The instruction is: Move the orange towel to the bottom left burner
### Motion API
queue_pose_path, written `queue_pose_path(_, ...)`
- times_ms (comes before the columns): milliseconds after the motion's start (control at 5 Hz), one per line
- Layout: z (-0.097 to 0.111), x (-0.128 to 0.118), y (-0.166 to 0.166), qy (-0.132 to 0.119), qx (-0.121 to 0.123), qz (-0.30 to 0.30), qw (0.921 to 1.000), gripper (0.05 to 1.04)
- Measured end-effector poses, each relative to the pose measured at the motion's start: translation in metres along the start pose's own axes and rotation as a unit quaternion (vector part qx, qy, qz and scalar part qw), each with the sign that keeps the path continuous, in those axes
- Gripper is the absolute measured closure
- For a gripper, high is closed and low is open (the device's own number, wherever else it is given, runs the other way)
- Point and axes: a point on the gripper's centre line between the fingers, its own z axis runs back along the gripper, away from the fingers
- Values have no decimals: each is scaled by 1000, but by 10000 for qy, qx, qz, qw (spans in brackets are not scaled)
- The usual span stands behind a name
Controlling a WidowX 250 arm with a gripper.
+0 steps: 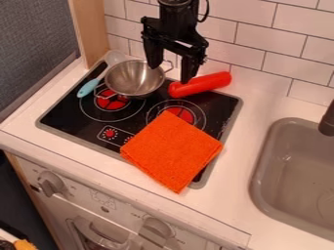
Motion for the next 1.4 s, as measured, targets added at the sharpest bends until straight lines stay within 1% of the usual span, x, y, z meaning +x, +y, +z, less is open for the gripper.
queue_pose_path(200,-12,-4,-1,165,-34,5,9999,82)
queue_pose_path(400,-24,-17,-15,361,-51,-107,9993,82)
queue_pose_path(600,-25,-23,-25,347,-12,-194,9992,82)
queue_pose_path(800,-31,-32,-35,392,21,-288,9988,82)
queue_pose_path(1000,-37,-32,-35,414,38,-291,9987,82)
queue_pose_path(1200,-48,-35,-38,584,-45,-353,9977,82)
queue_pose_path(1400,-55,-50,-43,812,-129,-472,9955,82)
